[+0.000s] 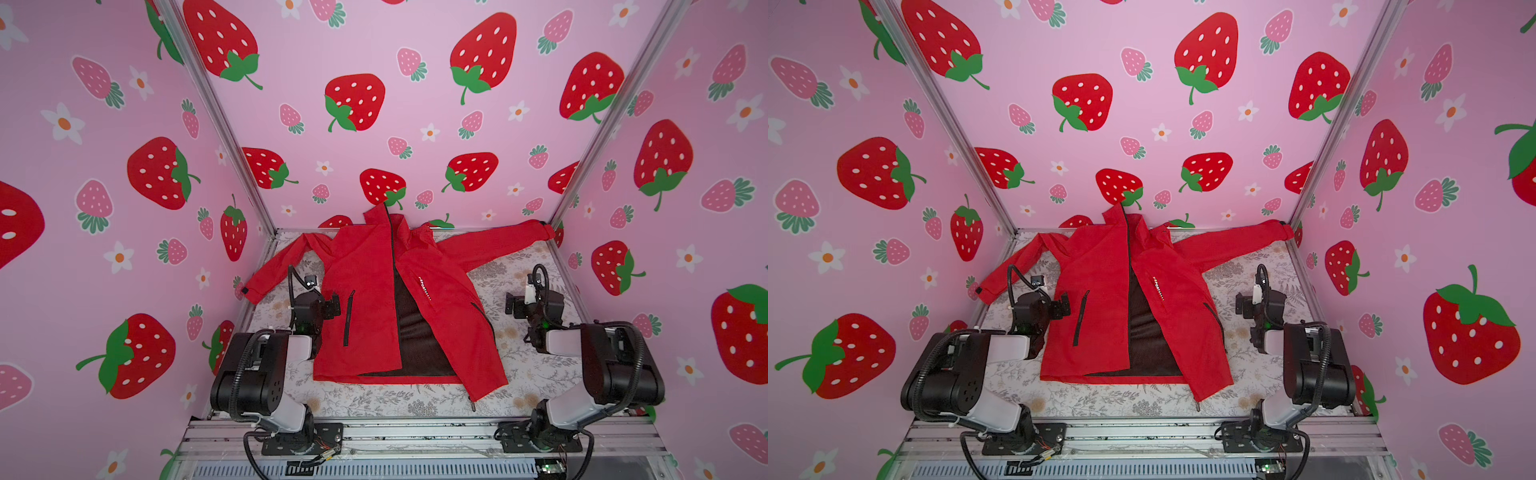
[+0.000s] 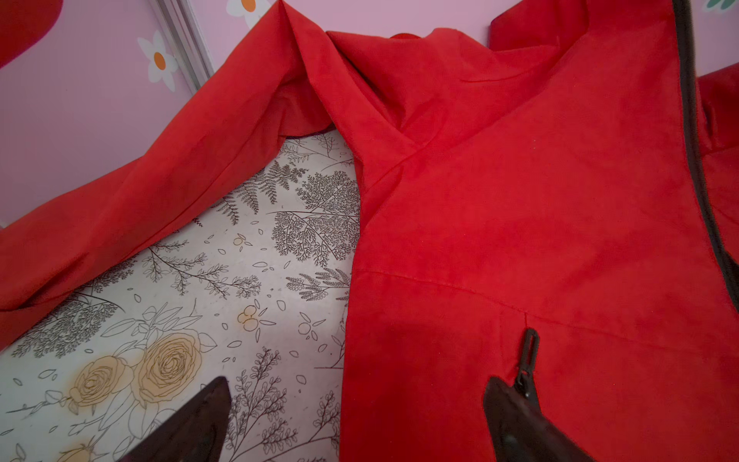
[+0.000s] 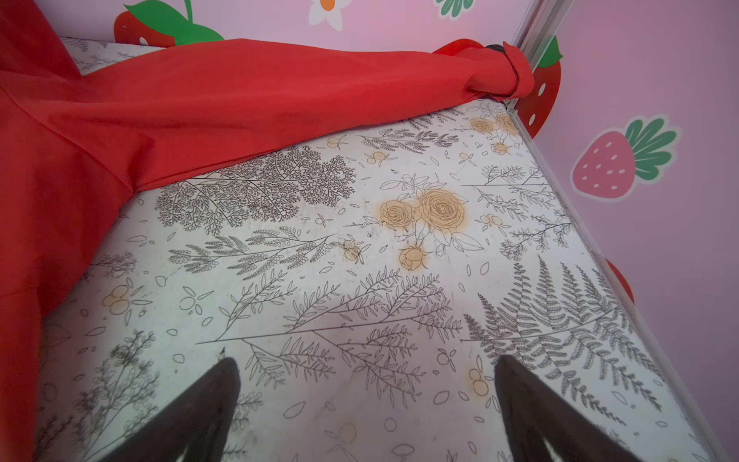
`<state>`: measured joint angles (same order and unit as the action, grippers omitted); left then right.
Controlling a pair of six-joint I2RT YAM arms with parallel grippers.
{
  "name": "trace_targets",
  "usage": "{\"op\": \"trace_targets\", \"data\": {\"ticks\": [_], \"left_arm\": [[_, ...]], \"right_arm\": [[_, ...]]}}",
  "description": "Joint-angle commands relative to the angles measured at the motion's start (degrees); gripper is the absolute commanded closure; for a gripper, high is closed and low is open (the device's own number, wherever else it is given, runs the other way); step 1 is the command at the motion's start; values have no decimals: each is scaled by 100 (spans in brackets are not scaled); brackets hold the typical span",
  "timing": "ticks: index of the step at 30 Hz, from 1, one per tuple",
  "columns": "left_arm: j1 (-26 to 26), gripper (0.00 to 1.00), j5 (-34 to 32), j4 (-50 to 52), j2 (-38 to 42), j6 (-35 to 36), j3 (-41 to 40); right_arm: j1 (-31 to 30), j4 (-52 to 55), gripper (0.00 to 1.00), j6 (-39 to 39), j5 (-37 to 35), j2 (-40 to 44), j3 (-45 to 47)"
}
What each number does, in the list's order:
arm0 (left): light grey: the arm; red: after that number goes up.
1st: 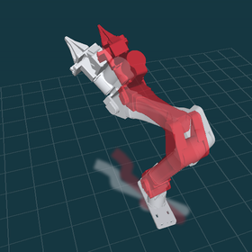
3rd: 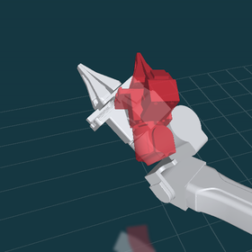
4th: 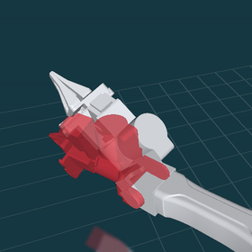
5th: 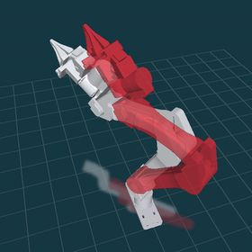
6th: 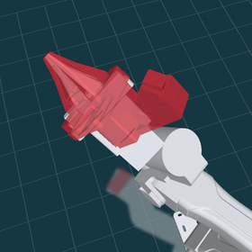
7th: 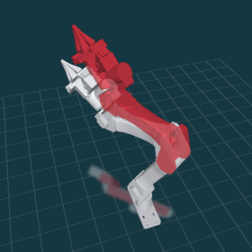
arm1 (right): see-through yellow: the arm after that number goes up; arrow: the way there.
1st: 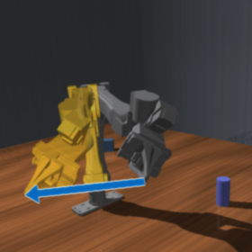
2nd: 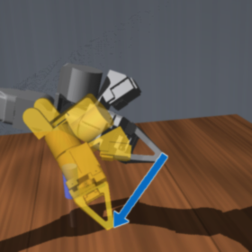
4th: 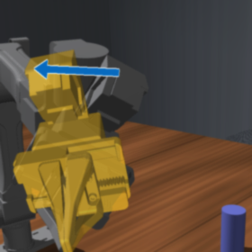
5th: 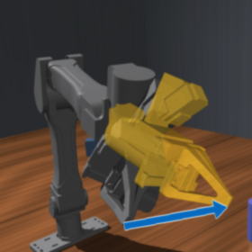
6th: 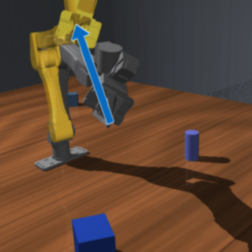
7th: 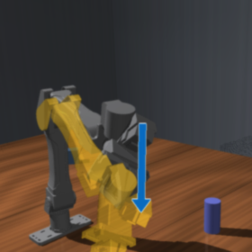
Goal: Unzip the jacket
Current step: Reset both arms
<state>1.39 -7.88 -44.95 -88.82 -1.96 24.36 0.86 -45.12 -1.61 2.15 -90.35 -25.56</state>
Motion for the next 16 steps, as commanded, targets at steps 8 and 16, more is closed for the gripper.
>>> {"op": "trace_targets", "data": {"ticks": [8,16], "left_arm": [[-25,1,41,12,22,2,122],[-25,1,41,12,22,2,122]], "right_arm": [[-26,-5,1,-50,-40,17,-45],[-25,1,1,-52,-40,42,-37]]}}
